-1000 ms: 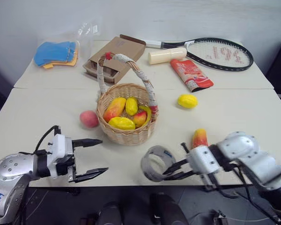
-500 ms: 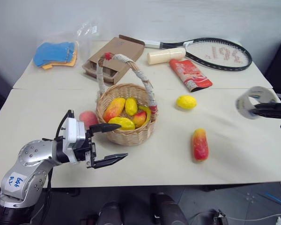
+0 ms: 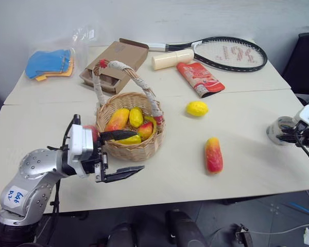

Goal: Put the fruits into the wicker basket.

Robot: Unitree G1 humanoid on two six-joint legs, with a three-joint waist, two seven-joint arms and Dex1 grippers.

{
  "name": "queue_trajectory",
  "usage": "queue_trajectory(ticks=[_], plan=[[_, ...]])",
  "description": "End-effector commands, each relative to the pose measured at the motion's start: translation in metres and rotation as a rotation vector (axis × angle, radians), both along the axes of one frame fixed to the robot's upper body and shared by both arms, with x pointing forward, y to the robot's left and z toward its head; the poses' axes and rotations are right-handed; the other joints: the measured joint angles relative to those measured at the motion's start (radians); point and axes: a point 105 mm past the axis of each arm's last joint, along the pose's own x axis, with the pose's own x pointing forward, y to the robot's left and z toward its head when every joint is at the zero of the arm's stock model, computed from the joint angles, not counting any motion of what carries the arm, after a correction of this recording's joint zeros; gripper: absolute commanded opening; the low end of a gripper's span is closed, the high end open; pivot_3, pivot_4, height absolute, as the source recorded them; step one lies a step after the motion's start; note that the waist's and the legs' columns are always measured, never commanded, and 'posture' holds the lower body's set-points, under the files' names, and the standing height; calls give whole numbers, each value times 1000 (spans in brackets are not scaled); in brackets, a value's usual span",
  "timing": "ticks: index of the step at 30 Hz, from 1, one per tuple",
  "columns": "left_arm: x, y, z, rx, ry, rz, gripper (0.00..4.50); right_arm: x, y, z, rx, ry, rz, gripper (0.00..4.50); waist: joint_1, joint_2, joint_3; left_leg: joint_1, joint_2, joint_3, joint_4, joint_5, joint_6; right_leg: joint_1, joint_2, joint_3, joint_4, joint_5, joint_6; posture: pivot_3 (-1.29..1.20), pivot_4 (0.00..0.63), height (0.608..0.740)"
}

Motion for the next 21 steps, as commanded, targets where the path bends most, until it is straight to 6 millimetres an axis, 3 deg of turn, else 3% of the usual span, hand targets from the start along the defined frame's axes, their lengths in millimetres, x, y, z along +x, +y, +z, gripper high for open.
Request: queue_trajectory(ticks=[1, 5, 7, 10, 12, 14, 16, 18, 21], plan=[[1, 22, 4, 24, -27, 82, 4500, -8, 0, 38, -22, -169, 88, 2886, 0, 0, 0, 0, 0, 0, 0, 0, 0, 0, 0, 0, 0, 0, 0, 0, 150, 740], [-2, 53, -7, 44, 12, 216, 4500, -10, 27, 79, 86, -437, 256, 4213, -5, 1, 0, 1, 0, 1, -1, 0, 0, 0, 0, 2, 0, 0, 1, 0, 150, 740], [-8, 74, -15, 60, 48, 299, 4500, -17, 50, 77, 168, -441, 398, 4213, -7, 1, 0, 4, 1, 0, -1, -1, -1, 2, 0, 2, 0, 0, 1, 0, 150, 740], [-13, 130, -19, 40, 50, 555, 4500, -27, 105, 54, 316, -381, 605, 4213, -5, -4, -2, 10, 6, 0, -2, -4, -5, 7, 0, 2, 0, -2, -2, 0, 150, 740], [-17, 169, -21, 15, 19, 739, 4500, -39, 137, 38, 321, -379, 733, 4213, 0, -5, -2, 11, 10, -3, -1, -6, -8, 7, 3, 2, 1, -4, -4, 0, 150, 740], [-35, 209, -35, -7, 76, 908, 4500, -47, 174, 29, 382, -471, 807, 4213, 0, -4, -2, 11, 11, -3, -1, -6, -8, 6, 10, 3, 2, -4, -4, 0, 150, 740], [-56, 235, -52, -12, 155, 1020, 4500, -57, 209, 28, 510, -561, 822, 4213, -1, -4, -1, 12, 12, -2, -1, -8, -9, 5, 11, 5, 3, -4, -5, 0, 150, 740], [-69, 247, -60, -15, 198, 1073, 4500, -73, 229, 30, 661, -557, 840, 4213, 0, -4, -2, 12, 12, -1, -1, -9, -9, 3, 11, 4, 5, -6, -7, 0, 150, 740], [-85, 260, -68, -45, 253, 1141, 4500, -97, 258, 34, 728, -587, 906, 4367, 12, -11, -4, 12, 12, 0, 0, -10, -9, 3, 10, 3, 7, -8, -9, 0, 150, 740]])
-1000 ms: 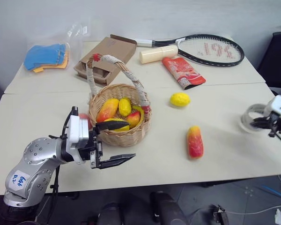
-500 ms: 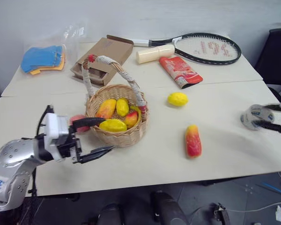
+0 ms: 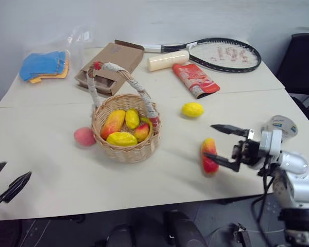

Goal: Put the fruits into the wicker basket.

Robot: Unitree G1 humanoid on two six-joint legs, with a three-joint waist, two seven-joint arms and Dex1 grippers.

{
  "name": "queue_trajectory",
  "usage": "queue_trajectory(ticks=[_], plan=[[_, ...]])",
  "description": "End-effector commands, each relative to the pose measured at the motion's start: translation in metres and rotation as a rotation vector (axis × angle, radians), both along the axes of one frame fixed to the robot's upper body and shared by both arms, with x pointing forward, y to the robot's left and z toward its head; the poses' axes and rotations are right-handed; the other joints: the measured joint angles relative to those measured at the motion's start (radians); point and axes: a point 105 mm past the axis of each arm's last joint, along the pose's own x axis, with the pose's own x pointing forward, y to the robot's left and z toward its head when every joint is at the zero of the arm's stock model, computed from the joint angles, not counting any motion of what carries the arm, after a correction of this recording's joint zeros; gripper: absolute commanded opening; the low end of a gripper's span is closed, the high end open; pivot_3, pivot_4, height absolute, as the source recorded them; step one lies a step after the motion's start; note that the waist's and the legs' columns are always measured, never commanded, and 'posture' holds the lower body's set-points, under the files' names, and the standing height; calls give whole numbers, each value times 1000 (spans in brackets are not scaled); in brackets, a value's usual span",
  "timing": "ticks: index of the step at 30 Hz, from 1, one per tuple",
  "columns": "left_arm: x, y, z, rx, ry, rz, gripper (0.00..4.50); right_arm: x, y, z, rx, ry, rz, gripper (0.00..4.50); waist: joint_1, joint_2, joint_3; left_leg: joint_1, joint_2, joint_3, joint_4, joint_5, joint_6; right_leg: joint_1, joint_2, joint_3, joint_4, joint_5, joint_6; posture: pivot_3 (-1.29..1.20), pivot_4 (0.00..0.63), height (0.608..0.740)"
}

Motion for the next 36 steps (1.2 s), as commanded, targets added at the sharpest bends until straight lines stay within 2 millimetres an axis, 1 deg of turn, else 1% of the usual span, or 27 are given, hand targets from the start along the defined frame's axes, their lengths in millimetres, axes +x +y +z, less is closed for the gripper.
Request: queue_trajectory(ticks=[1, 3, 5, 7, 9, 10, 12, 15, 17, 18, 20, 22, 24, 26, 27, 29, 31, 35, 36], plan=[[-17, 15, 4, -7, 2, 75, 4500, -27, 27, 28, 78, -88, 69, 4367, 5, -7, -4, 0, 0, 0, 0, 0, 0, 0, 0, -1, 0, -1, -1, 0, 150, 740], [-24, 19, -1, -18, 27, 101, 4500, -36, 37, 37, 61, -105, 115, 4367, 5, -13, -8, 1, 1, 0, 0, -2, 0, 0, 0, -1, 0, -1, -2, 0, 150, 740], [-26, 22, -5, -37, 46, 115, 4500, -38, 39, 47, 28, -104, 143, 4367, 5, -18, -11, 3, 1, 0, 0, -7, 6, 1, -1, -1, 1, -2, -4, 0, 150, 740], [-25, 23, -5, -64, 57, 110, 4500, -36, 36, 58, -11, -90, 161, 4367, 2, -20, -12, 3, 2, -1, 0, -8, 5, 1, -1, -1, 1, -4, -8, 0, 150, 740], [-19, 19, 0, -126, 57, 72, 4500, -31, 31, 68, -52, -94, 153, 4367, 1, -21, -12, 3, 4, -1, 0, -9, 5, 0, -2, -1, 1, -5, -10, 0, 150, 740], [-15, 14, 2, -132, 66, 35, 4500, -28, 29, 76, -41, -87, 142, 4367, 2, -21, -12, 3, 4, -1, 0, -9, 5, 0, -1, -1, 1, -5, -10, 0, 150, 740], [3, 0, 10, -112, 71, -71, 4500, -28, 27, 81, -70, -71, 154, 4367, 5, -21, -13, 3, 5, -1, -1, -10, 4, 0, -1, -2, 1, -5, -10, 0, 150, 740], [42, -32, 37, -85, 35, -249, 4500, -26, 26, 86, -110, -68, 158, 4367, 20, -21, -12, 3, 5, 0, -1, -10, 3, 0, -1, -4, 1, -7, -13, 0, 150, 740], [62, -51, 47, -75, 38, -346, 4500, -23, 27, 93, -113, -79, 154, 4367, 22, -21, -12, 3, 5, 1, -1, -9, 2, 0, 0, -4, 2, -8, -14, 0, 150, 740], [72, -57, 49, -67, 58, -375, 4500, -23, 27, 96, -110, -82, 157, 4367, 22, -20, -12, 2, 5, 1, -1, -9, 2, 0, 0, -3, 2, -8, -14, 0, 150, 740], [91, -71, 50, -28, 73, -457, 4500, -22, 30, 98, -112, -76, 170, 4367, 20, -19, -11, 3, 5, 2, -1, -9, 2, 0, 0, -2, 2, -5, -9, 0, 150, 740], [120, -82, 52, 0, 82, -493, 4500, -21, 32, 94, -125, -62, 185, 4367, 21, -16, -10, 3, 5, 4, -1, -7, -2, -1, 2, -1, 2, -5, -9, 0, 150, 740], [139, -92, 55, 16, 85, -532, 4500, -20, 33, 89, -141, -45, 191, 4367, 21, -17, -10, 2, 4, 9, -1, -6, -2, -2, 5, -2, 2, -5, -8, 0, 150, 740], [154, -97, 50, 47, 109, -552, 4500, -20, 34, 86, -156, -37, 194, 4367, 18, -17, -10, 2, 4, 11, -1, -5, -3, -4, 6, -2, 2, -4, -8, 0, 150, 740], [161, -100, 45, 61, 136, -566, 4500, -20, 35, 86, -155, -29, 193, 4367, 18, -16, -10, 2, 4, 12, -1, -6, -3, -6, 7, -1, 3, -4, -7, 0, 150, 740], [168, -104, 34, 109, 177, -605, 4500, -20, 35, 86, -155, -13, 188, 4367, 16, -17, -10, 1, 3, 13, -1, -6, -2, -9, 8, 0, 3, -4, -6, 0, 150, 740], [171, -106, 25, 159, 221, -640, 4500, -20, 35, 86, -160, -14, 183, 4367, 16, -17, -10, 0, 3, 17, -1, -6, -2, -12, 8, 2, 5, -4, -6, 0, 150, 740], [174, -115, 21, 139, 223, -695, 4500, -20, 33, 85, -161, -6, 160, 4367, 18, -17, -10, -2, 4, 20, 1, -6, -3, -16, 8, 3, 8, -4, -6, 0, 150, 740], [174, -116, 19, 140, 226, -704, 4316, -19, 33, 84, -163, -6, 156, 4454, 18, -17, -10, -2, 4, 20, 1, -6, -3, -16, 8, 3, 8, -4, -6, 0, 150, 740]])
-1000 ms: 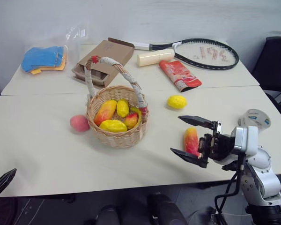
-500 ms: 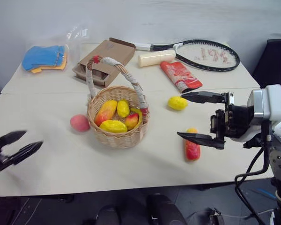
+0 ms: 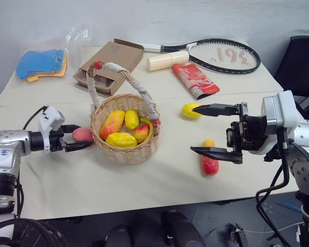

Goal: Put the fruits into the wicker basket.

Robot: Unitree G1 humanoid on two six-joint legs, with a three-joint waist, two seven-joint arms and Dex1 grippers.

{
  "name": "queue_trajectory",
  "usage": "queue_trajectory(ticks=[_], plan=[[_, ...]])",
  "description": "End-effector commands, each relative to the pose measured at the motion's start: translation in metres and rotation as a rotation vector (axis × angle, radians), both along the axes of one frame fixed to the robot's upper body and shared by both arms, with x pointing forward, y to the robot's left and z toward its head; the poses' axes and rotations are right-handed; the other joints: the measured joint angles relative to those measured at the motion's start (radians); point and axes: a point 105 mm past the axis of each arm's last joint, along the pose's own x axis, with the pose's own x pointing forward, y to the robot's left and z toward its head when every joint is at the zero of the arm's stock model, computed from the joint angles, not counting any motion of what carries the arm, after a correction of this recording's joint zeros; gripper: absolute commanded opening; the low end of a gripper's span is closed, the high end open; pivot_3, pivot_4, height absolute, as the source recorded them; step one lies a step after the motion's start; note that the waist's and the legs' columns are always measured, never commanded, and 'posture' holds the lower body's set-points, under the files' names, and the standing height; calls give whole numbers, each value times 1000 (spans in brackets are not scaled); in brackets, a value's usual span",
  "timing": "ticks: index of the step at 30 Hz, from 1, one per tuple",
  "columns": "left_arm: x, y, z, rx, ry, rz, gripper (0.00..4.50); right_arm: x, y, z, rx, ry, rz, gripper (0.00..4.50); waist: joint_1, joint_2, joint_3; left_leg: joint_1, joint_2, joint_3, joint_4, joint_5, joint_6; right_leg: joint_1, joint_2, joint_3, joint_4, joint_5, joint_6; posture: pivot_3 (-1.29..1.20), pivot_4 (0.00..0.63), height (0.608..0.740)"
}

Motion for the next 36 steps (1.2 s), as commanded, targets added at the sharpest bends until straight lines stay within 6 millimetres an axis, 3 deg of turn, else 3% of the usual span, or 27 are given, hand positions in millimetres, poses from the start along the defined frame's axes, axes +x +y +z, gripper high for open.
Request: queue_trajectory(ticks=[1, 6, 9, 12, 16, 19, 24, 26, 28, 29, 30, 34, 36], plan=[[2, -2, 7, 9, -35, -32, 4122, -4, -2, 6, -5, -43, -15, 4500, 0, 0, 0, 0, 0, 0, 0, 0, 0, 0, 0, 0, 0, 0, 0, 0, 150, 740], [-4, 5, 6, 17, -43, -34, 2742, -3, -2, 5, 0, -43, -24, 4500, 0, 0, 0, 0, 0, 0, 0, 0, 0, 0, 0, 1, 0, 0, 1, 0, 150, 740], [-21, 9, 13, 17, -8, -70, 2272, -2, -6, 3, -4, -36, -31, 4500, -3, 0, 0, 0, 0, 0, 0, 0, 0, 0, -1, 1, 0, 0, 1, 0, 150, 740], [-63, 7, 47, 43, 31, -209, 2267, 0, -17, 2, 21, -21, -72, 4500, -18, -2, 1, -1, 2, 1, -1, 0, 0, -2, -4, 2, 0, 0, 0, 0, 150, 740], [-80, -36, 106, -93, -128, -360, 2267, 3, -27, 6, 57, -11, -113, 4500, -3, -3, 3, -3, 1, -2, 0, 0, 0, -1, -5, -1, 0, 0, 0, 0, 150, 740], [-73, -70, 124, -152, -235, -418, 2267, 6, -31, 2, 41, 4, -140, 4500, 12, -1, 4, 0, -5, -2, 0, 1, 3, 2, -5, 0, 0, 1, 2, 0, 150, 740], [-47, -104, 97, -108, -249, -399, 2267, 11, -36, -8, 17, 19, -180, 4500, 8, -1, 4, 2, -5, -2, 0, 2, 3, 5, -4, 2, -1, 2, 4, 0, 150, 740], [-28, -114, 97, -109, -349, -342, 2267, 13, -42, -10, 23, 16, -214, 4500, 7, -1, 4, 2, -4, -2, 0, 2, 3, 4, -3, 2, -1, 2, 4, 0, 150, 740], [-23, -119, 108, -188, -416, -325, 2267, 17, -53, -8, 61, -40, -281, 4500, 5, -1, 4, 1, -4, -2, 0, 2, 3, 4, -3, 2, -2, 2, 4, 0, 150, 740], [-24, -120, 113, -239, -425, -329, 3019, 20, -61, -7, 82, -84, -328, 4500, 4, -1, 4, 1, -4, -2, 0, 2, 3, 4, -3, 2, -2, 2, 5, 0, 150, 740], [-24, -121, 117, -272, -431, -333, 3233, 22, -67, -7, 94, -114, -360, 4500, 3, -1, 4, 1, -3, -2, 0, 2, 3, 4, -3, 2, -2, 3, 5, 0, 150, 740], [-37, -117, 99, -153, -380, -418, 4475, 20, -106, -37, 25, -74, -499, 4500, 2, -1, 4, 2, -3, -1, -1, 2, 2, 4, -3, 2, -2, 2, 5, 0, 150, 740], [-40, -109, 96, -121, -381, -423, 4475, 16, -126, -49, -16, -60, -565, 4500, 3, 0, 5, 2, -3, -1, -1, 2, 2, 4, -3, 2, -2, 2, 5, 0, 150, 740]])
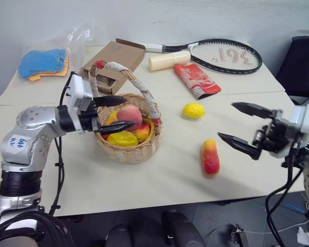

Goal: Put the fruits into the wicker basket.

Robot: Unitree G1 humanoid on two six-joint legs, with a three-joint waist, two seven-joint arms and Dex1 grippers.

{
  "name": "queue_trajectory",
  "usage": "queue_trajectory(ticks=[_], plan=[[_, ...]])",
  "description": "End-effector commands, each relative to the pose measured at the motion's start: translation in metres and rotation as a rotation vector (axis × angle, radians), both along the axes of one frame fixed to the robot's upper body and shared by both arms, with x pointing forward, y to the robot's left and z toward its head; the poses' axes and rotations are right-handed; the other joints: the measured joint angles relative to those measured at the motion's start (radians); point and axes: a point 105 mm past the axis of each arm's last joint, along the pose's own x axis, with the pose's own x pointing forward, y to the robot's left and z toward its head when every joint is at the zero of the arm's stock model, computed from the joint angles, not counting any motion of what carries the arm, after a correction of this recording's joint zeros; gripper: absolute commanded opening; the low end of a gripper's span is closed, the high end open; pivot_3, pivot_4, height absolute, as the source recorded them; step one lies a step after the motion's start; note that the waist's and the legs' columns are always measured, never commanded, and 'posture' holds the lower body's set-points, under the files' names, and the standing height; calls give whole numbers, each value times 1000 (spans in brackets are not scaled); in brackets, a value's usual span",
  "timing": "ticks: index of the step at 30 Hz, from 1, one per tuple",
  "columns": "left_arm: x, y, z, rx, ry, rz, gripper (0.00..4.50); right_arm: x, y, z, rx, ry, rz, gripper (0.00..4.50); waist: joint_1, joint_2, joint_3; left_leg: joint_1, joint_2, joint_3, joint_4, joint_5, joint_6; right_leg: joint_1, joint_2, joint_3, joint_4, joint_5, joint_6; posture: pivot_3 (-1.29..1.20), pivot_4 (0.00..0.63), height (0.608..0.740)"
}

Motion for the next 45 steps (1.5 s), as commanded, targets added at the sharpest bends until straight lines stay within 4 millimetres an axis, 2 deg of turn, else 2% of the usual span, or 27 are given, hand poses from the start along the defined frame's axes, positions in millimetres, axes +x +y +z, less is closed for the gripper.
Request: queue_trajectory(ticks=[1, 3, 7, 11, 14, 16, 18, 21, 23, 24, 26, 28, 30, 33, 39, 42, 45], plan=[[-8, 9, 2, 52, -49, -18, 4475, -10, -32, -4, -71, -26, -101, 4500, 1, 1, 0, 0, 0, 0, 1, 0, 0, 0, 0, 0, 0, 0, 0, 0, 150, 740], [-10, 19, 5, 52, -82, 1, 4475, -15, -50, -12, -71, -1, -165, 4500, 0, 1, 0, 1, -1, 0, 2, 0, 0, 1, 0, 0, 1, 0, 1, 0, 150, 740], [-24, 38, 8, 0, -105, 42, 4475, -49, -88, -44, -105, 117, -294, 4500, 1, 1, 0, 3, 0, -1, 0, 0, 0, 3, 0, 0, 0, 0, 0, 0, 150, 740], [-55, 52, -15, 53, -52, 70, 4475, -89, -127, -87, -119, 284, -463, 4500, -5, 1, 0, 3, 0, -1, -2, 0, 0, 4, -2, 0, -3, 0, 0, 0, 150, 740], [-70, 63, -29, 118, -37, 91, 4475, -91, -137, -93, -112, 297, -514, 4500, -12, 0, 1, 7, 1, 0, -2, -2, 0, 9, -4, 0, -5, 0, 0, 0, 150, 740], [-79, 69, -36, 114, 29, 104, 4475, -78, -122, -90, -102, 286, -473, 4500, -25, -1, 1, 12, 1, 0, -1, -2, 0, 14, -5, 0, -6, -1, -1, 0, 150, 740], [-83, 65, -35, 88, 53, 100, 4475, -62, -101, -85, -116, 303, -434, 4500, -31, 0, 1, 17, 1, -5, -3, -3, 1, 18, -6, 5, -7, -4, -7, 0, 150, 740], [-84, 48, -31, 40, 37, 68, 4475, -39, -72, -77, -75, 392, -413, 4500, -31, 1, 2, 20, 2, -11, -4, -3, 0, 22, -5, 10, -7, -4, -8, 0, 150, 740], [-86, 34, -34, 9, 35, 41, 4475, -20, -39, -60, 28, 448, -381, 4500, -29, 2, 2, 19, 1, -11, -4, -3, 0, 22, -5, 11, -7, -3, -6, 0, 150, 740], [-86, 31, -35, 1, 37, 34, 4475, -12, -29, -58, 58, 492, -407, 4500, -29, 2, 2, 19, 1, -12, -5, -4, -1, 22, -5, 11, -6, -2, -5, 0, 150, 740], [-88, 28, -37, -5, 40, 32, 4475, -1, -20, -61, 48, 578, -490, 4500, -29, 2, 2, 18, 1, -13, -5, -5, -2, 21, -3, 11, -6, -1, -2, 0, 150, 740], [-89, 25, -36, -13, 34, 30, 4475, 9, -10, -58, 121, 641, -548, 4500, -26, 0, 1, 14, 1, -17, -5, -5, -3, 17, -2, 11, -7, -1, -2, 0, 150, 740], [-89, 23, -34, -22, 31, 27, 4475, 14, -2, -57, 109, 674, -575, 4500, -25, 0, 1, 6, 1, -21, -4, -5, -3, 11, -1, 11, -7, -1, -3, 0, 150, 740], [-88, 20, -32, -23, 27, 19, 4475, 16, 21, -68, 35, 737, -535, 4500, -25, 0, 1, -2, 0, -20, -3, -5, -3, 3, -1, 12, -7, -2, -2, 0, 150, 740], [-85, 20, -29, -15, 21, 13, 4475, 19, 41, -85, -2, 850, -507, 4500, -28, 0, 1, -3, 0, -19, -2, -5, -3, 1, 0, 12, -7, -2, -1, 0, 150, 740], [-85, 20, -26, -14, 16, 13, 4475, 14, 48, -93, -39, 921, -450, 4500, -28, 0, 1, -3, 0, -18, -2, -5, -2, 1, 0, 12, -6, -2, -1, 0, 150, 740], [-86, 21, -24, -11, 8, 16, 4500, 14, 54, -91, -52, 925, -389, 3667, -29, 0, 1, -3, 1, -18, -2, -5, -2, 1, 1, 12, -6, -2, -1, 0, 150, 740]])
